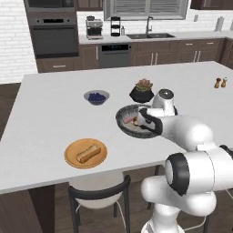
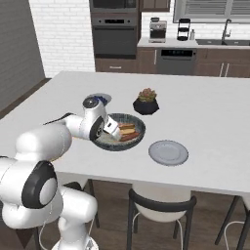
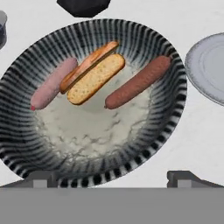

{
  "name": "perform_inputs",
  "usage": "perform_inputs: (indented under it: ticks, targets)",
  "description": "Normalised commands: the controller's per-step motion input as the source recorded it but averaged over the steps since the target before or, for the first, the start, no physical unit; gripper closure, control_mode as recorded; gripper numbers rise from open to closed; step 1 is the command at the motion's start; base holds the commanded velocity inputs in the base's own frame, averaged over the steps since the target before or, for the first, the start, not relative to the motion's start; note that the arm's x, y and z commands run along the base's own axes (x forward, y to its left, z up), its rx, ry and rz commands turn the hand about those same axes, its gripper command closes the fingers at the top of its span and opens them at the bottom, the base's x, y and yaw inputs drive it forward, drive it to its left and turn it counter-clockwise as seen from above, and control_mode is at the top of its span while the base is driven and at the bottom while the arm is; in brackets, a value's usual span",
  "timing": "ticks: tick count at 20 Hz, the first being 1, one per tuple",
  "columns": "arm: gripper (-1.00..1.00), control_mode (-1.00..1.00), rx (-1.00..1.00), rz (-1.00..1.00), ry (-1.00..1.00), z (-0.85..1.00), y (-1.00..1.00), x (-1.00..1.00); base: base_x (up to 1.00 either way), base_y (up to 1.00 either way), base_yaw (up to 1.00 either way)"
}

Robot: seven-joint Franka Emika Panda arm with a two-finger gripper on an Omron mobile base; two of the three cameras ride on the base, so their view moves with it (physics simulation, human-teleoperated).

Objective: Place one bun and one sausage from the bowl on each plate.

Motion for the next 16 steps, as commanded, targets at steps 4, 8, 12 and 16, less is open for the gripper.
perform_inputs:
  ticks: [4,8,12,16]
  targets:
    - [-1.0,-1.0,0.01,0.0,0.07,0.0,-0.15,0.23,0.0,0.0,0.0]
    - [-1.0,-1.0,-0.03,0.06,0.26,-0.18,-0.16,0.28,0.0,0.0,0.0]
    - [-1.0,-1.0,-0.07,0.05,0.25,-0.55,-0.33,0.0,0.0,0.0,0.0]
    - [-1.0,-1.0,-0.01,-0.01,0.06,-0.42,-0.17,0.05,0.0,0.0,0.0]
